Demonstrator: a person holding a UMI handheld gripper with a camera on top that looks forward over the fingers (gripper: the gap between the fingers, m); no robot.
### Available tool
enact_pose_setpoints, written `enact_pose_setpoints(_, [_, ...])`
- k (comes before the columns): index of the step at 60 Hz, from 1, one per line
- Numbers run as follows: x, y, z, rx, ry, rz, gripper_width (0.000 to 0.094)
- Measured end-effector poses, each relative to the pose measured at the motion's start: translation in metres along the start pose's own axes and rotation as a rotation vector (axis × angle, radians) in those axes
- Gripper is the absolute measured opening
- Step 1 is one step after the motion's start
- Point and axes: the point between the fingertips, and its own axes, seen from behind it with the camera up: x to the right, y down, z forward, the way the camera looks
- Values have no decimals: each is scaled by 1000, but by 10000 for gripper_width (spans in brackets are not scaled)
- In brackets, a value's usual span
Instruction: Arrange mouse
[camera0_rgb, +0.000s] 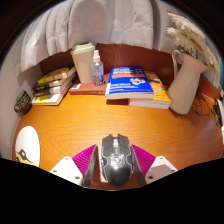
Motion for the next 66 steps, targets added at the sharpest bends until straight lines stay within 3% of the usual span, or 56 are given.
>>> enact_pose_setpoints(4, [-2, -2, 1, 14, -3, -6, 540])
enact_pose_setpoints(22, [-2, -2, -1, 9, 44, 21, 380])
enact_pose_setpoints(28, [0, -9, -10, -5, 74, 77, 381])
enact_pose_setpoints(39, [-2, -92, -89, 170, 162, 197, 384])
enact_pose_setpoints(53, [-92, -196, -209, 399, 105, 228, 386])
enact_pose_setpoints(59, [-155, -212, -235, 443, 60, 201, 383])
enact_pose_setpoints(66, [-231, -196, -220, 405, 10, 148, 378])
